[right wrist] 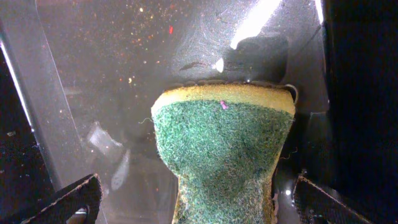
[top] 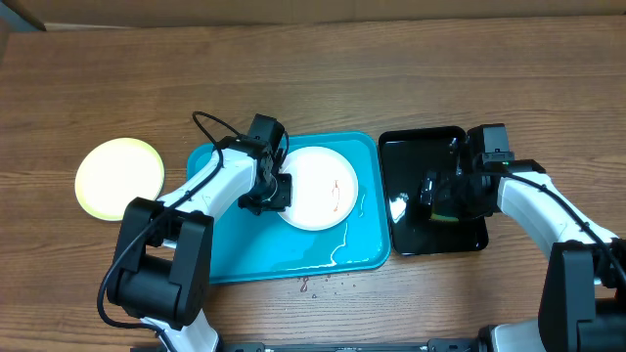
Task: Clean dirty plates on tray and stack at the side
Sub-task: 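Slide the white plate right to the tray center with left gripper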
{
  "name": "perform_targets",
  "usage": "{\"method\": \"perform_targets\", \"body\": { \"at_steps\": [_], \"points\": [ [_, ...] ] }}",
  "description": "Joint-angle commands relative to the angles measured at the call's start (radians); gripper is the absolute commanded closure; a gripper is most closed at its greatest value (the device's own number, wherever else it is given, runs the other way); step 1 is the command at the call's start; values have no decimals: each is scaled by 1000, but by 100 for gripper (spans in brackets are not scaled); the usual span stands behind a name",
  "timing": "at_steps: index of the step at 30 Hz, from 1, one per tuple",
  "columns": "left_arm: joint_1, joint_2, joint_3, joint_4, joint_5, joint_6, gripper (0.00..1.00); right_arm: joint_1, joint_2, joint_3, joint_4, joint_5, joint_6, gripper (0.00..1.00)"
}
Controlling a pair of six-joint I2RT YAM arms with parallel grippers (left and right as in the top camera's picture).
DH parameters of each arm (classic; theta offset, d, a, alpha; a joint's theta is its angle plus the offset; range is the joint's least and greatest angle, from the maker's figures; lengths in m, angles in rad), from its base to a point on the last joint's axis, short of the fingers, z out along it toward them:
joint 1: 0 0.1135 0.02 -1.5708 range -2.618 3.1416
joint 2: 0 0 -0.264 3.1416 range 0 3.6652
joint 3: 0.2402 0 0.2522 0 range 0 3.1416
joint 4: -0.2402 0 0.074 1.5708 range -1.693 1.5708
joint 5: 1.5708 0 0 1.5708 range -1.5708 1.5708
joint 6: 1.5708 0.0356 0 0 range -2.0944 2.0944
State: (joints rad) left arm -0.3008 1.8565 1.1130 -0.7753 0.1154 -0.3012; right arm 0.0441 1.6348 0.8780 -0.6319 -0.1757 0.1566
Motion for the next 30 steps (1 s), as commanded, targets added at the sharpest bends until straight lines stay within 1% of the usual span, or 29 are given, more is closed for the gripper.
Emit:
{"method": "perform_targets", "body": {
  "at_steps": [1,3,5,9,12,14,16,18,22,23,25,26,27,30],
  "points": [
    [14,31,-42,10,-63,-76,81,1,0,-2,3,6,-1,0],
    [29,31,-40,16,-63,-94,86,1,0,-2,3,6,-1,0],
    [47,31,-36,22,-59,-103,86,1,0,-2,3,6,-1,0],
    [80,31,-35,53,-37,-103,78,1,0,-2,3,6,-1,0],
    [87,31,-35,64,-37,-103,77,1,0,-2,3,6,-1,0],
    [87,31,-35,66,-37,-103,81,1,0,-2,3,6,-1,0],
    [85,31,-36,61,-37,-103,96,1,0,-2,3,6,-1,0],
    [80,31,-38,50,-37,-109,96,1,0,-2,3,6,-1,0],
    [68,31,-38,0,-37,-159,96,1,0,-2,3,6,-1,0],
    [66,31,-38,-16,-38,-172,95,1,0,-2,3,6,-1,0],
    [65,31,-38,-29,-39,-172,82,1,0,-2,3,6,-1,0],
    [68,31,-35,-15,-53,-170,75,1,0,-2,3,6,-1,0],
    [72,31,-30,-10,-64,-170,73,1,0,-2,3,6,-1,0],
    [88,30,10,-27,-68,-146,73,1,0,-2,3,6,-1,0]
  ]
}}
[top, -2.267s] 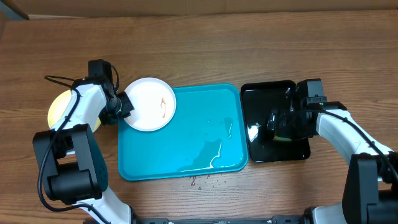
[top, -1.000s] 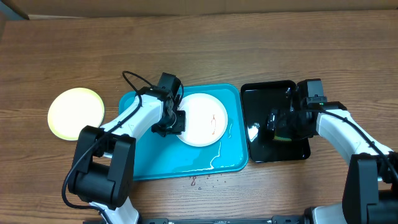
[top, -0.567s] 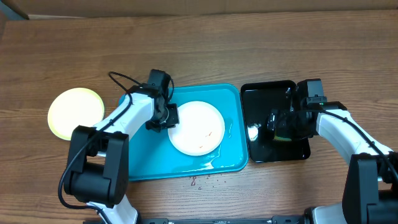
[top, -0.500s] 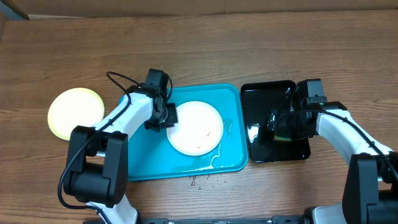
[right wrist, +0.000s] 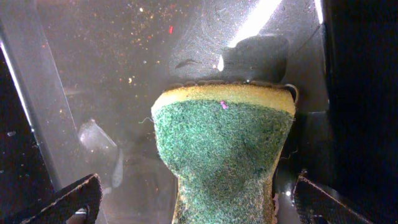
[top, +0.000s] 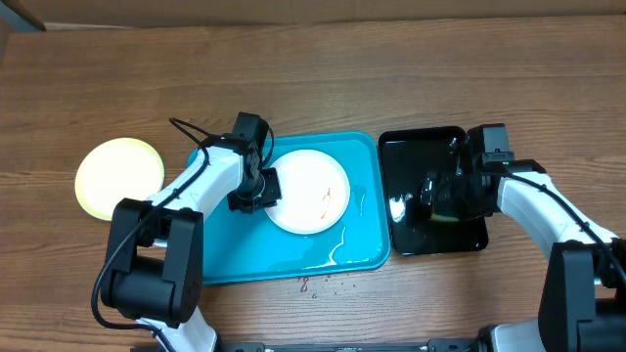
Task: Clean dirty plates on tray and stack at the side
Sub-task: 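Slide the white plate right to the tray center with left gripper, then grasp the green sponge in the black tray with the right gripper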
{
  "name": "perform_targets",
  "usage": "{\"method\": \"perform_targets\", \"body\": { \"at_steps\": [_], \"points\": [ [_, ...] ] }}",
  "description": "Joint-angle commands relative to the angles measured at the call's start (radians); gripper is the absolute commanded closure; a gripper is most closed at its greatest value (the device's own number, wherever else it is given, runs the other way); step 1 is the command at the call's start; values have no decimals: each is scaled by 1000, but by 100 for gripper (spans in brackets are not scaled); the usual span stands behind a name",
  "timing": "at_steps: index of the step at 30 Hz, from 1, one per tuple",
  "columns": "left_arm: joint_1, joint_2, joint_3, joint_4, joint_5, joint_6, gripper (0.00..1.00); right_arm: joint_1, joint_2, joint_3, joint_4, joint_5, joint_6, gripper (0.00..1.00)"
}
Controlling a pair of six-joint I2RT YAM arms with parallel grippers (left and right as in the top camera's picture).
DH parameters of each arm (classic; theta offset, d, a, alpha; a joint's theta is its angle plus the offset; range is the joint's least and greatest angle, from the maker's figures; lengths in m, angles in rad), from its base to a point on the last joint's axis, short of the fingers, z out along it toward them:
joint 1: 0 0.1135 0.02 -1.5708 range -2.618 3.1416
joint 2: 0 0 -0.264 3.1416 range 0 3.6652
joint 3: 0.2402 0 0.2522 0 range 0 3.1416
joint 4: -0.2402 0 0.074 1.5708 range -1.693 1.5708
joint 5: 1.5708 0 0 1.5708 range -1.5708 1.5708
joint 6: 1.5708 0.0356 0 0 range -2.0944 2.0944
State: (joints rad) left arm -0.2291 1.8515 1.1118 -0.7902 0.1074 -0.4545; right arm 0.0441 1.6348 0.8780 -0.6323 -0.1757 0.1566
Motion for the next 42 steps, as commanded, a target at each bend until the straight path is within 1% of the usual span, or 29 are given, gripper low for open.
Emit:
{"method": "perform_targets", "body": {
  "at_steps": [1,4,8,11,15,22,26,28,29,34,35,38,39,40,41,42],
  "points": [
    [19,35,26,-23,-64,7,73,1,0,-2,3,6,-1,0],
    [19,35,63,-37,-69,15,73,1,0,-2,3,6,-1,0],
    [19,35,68,-32,-91,13,82,1,0,-2,3,6,-1,0],
    [15,35,67,-36,-90,13,85,1,0,-2,3,6,-1,0],
    [10,35,58,-32,-89,12,96,1,0,-2,3,6,-1,0],
    [10,35,25,-32,-89,2,96,1,0,-2,3,6,-1,0],
    [10,35,22,-37,-50,2,96,1,0,-2,37,6,-1,0],
    [9,35,22,-37,-13,1,96,1,0,-2,68,-50,0,0],
    [8,35,22,-35,-2,-4,96,2,0,-2,63,-112,0,0],
    [6,35,22,-26,-3,-137,96,2,0,-2,23,-274,-1,0],
    [6,35,22,-26,4,-154,96,5,0,-2,-6,-282,-2,0],
    [6,35,22,-24,44,-140,96,9,0,-2,-62,-262,-21,0],
    [5,35,22,-23,48,-114,90,9,0,-2,-72,-251,-32,0],
    [5,35,22,-21,47,-85,69,9,0,-2,-79,-229,-34,0],
    [6,35,22,-18,43,-59,60,9,0,-2,-83,-215,-35,0],
    [6,35,22,-12,39,-33,53,9,0,-2,-89,-203,-35,0]
  ]
}}
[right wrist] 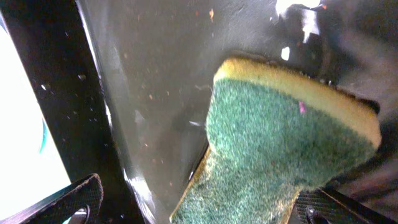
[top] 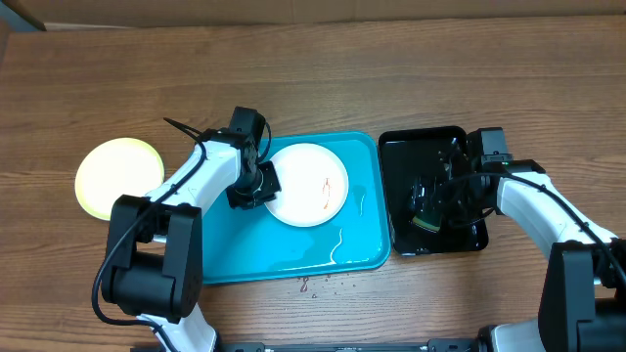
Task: Clean dirty plates on tray and stack at the side
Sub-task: 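Grasp the green sponge in the black tray with the right gripper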
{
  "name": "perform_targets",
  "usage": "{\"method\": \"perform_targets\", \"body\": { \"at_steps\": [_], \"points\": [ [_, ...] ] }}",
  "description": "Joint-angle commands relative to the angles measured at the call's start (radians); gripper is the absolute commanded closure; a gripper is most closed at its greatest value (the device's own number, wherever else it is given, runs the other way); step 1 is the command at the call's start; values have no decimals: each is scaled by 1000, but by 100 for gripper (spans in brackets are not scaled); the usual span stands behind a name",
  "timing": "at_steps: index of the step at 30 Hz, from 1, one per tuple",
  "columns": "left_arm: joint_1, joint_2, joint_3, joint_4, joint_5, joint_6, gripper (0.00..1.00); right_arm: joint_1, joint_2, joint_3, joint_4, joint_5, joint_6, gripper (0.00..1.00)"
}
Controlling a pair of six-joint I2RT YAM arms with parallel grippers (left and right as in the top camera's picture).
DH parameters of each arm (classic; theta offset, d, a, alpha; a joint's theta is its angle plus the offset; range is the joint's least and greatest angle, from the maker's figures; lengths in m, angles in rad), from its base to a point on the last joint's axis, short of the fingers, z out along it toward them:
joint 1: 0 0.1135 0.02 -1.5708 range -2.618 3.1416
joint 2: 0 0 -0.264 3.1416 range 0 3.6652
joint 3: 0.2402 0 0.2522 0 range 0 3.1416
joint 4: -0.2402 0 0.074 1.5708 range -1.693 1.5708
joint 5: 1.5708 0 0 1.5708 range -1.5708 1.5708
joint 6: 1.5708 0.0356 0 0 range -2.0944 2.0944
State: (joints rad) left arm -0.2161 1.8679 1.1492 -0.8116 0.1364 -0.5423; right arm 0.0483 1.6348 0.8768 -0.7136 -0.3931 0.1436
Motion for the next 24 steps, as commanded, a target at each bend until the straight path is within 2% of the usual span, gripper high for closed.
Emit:
{"method": "perform_targets", "body": {
  "at_steps": [1,3,7,9,12,16,20,24],
  "points": [
    [-7,19,-15,18,6,80,50,5,0,-1,-15,29,-22,0],
    [-6,19,-14,39,-11,124,44,8,0,-1,-18,51,-21,0],
    [-6,19,25,45,-44,164,44,24,0,0,18,122,-13,0],
    [-6,19,55,43,-43,166,49,26,0,2,30,175,38,0],
    [-9,19,66,54,-43,179,68,26,0,1,8,280,138,0],
    [-9,19,61,32,-43,176,80,32,0,-3,-26,306,227,0],
    [-16,19,40,30,-52,173,87,47,0,-25,-7,287,281,0],
    [-31,19,3,44,-66,152,86,47,0,-75,41,246,319,0]
  ]
}}
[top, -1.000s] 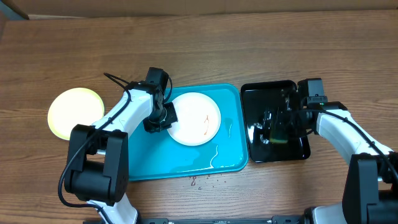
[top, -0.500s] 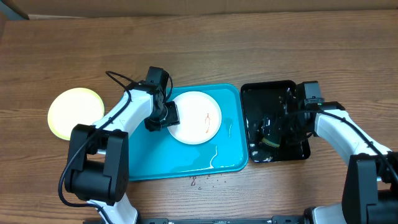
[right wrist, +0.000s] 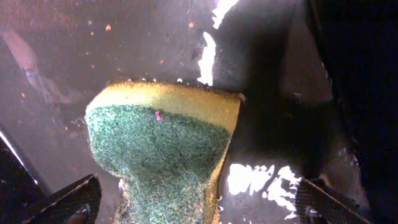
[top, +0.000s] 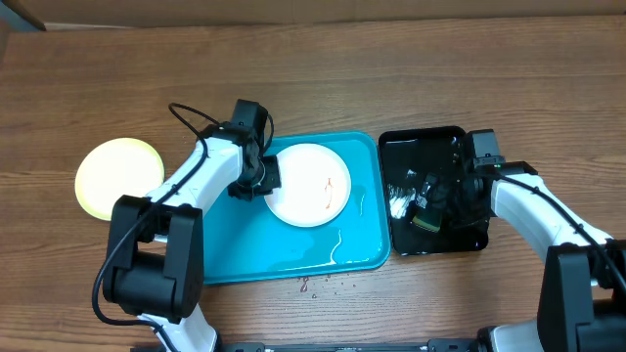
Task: Clean dirty plates on tray and stack at the side
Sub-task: 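Grasp the green sponge in the black tray with the right gripper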
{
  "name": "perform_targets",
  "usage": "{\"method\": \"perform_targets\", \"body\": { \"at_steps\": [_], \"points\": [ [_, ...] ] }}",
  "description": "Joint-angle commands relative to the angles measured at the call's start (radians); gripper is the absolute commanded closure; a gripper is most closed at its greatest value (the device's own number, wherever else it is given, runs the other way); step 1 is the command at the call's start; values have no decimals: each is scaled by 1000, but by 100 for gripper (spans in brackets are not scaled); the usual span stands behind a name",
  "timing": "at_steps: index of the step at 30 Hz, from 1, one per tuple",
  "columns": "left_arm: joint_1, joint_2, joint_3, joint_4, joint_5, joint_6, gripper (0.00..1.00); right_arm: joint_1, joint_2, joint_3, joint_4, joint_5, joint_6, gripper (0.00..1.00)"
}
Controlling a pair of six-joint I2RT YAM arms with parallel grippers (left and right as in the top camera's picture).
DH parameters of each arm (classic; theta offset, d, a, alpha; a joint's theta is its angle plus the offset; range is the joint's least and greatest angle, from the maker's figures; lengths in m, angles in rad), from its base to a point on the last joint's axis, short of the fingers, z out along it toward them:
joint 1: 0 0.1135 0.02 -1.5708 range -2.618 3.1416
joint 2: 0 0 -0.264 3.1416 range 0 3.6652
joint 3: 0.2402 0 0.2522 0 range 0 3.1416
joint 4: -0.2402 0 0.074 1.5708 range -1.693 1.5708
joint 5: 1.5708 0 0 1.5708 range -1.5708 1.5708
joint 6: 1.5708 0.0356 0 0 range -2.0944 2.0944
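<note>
A white plate with a red smear lies on the blue tray. My left gripper is at the plate's left rim and looks shut on it. Beside the tray stands a black tub of water. My right gripper is down inside it, shut on a green-and-yellow sponge. The sponge is pinched at its waist, green side up, with its yellow edge against the wet tub floor. The right gripper shows only its dark finger corners at the frame's bottom.
A clean yellow plate lies on the wooden table to the left of the tray. Water streaks lie on the tray's right part, and small drops dot the table in front of it. The tub's walls close in round the right gripper.
My right gripper has shifted a little left in the tub, and the sponge now sits more upright in the wrist view. Bright ripples show on the water. The plate stays where it was.
The left gripper held the white plate near the tray's middle right, then further left and nearer the front, then slightly toward the back, where it remains. The right gripper kept the sponge still in the tub at first, then tilted it, and now it sits further left.
</note>
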State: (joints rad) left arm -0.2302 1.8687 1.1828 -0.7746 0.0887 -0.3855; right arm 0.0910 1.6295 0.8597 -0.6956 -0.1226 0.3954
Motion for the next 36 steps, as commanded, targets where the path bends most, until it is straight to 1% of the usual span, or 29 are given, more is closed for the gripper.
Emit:
{"method": "perform_targets", "body": {
  "at_steps": [1,5,8,11,13,16,19,21,22,23,24,25,27,28,29,31,32,34,36],
  "points": [
    [-19,18,-35,8,-18,-8,86,5,5,-68,40,-25,73,0],
    [-35,18,-62,8,-18,-8,86,10,5,-82,71,-42,37,0],
    [-46,18,-89,30,-19,-23,86,44,5,-82,83,-1,24,0],
    [-53,18,-118,69,-18,-44,86,87,5,-81,114,82,58,12],
    [-54,18,-135,85,-18,-63,85,119,5,-81,132,167,94,18],
    [-54,18,-151,103,-18,-69,85,167,5,-81,146,270,135,18],
    [-54,18,-156,115,-19,-68,85,199,5,-82,170,306,159,18],
    [-54,18,-156,123,-18,-68,84,209,5,-82,198,305,159,22],
    [-54,18,-156,126,-18,-70,83,211,5,-82,213,306,159,26],
    [-54,18,-156,127,-18,-78,78,211,5,-82,222,305,159,34],
    [-55,18,-156,126,-18,-88,67,211,5,-82,226,306,159,39],
    [-55,18,-156,125,-18,-91,61,210,5,-82,228,306,159,55],
    [-55,18,-156,124,-18,-90,62,210,5,-82,229,306,159,81],
    [-55,18,-156,125,-18,-91,63,210,5,-82,230,306,158,90],
    [-55,18,-158,126,-18,-91,65,210,5,-82,230,306,158,96],
    [-55,18,-161,129,-18,-91,66,210,5,-82,231,306,154,96],
    [-55,18,-162,130,-18,-91,66,210,5,-81,234,305,148,82],
    [-55,18,-165,134,-18,-91,65,210,5,-69,233,293,105,46],
    [-55,18,-168,135,-19,-90,64,210,-2,-31,187,261,77,42]
  ]
}}
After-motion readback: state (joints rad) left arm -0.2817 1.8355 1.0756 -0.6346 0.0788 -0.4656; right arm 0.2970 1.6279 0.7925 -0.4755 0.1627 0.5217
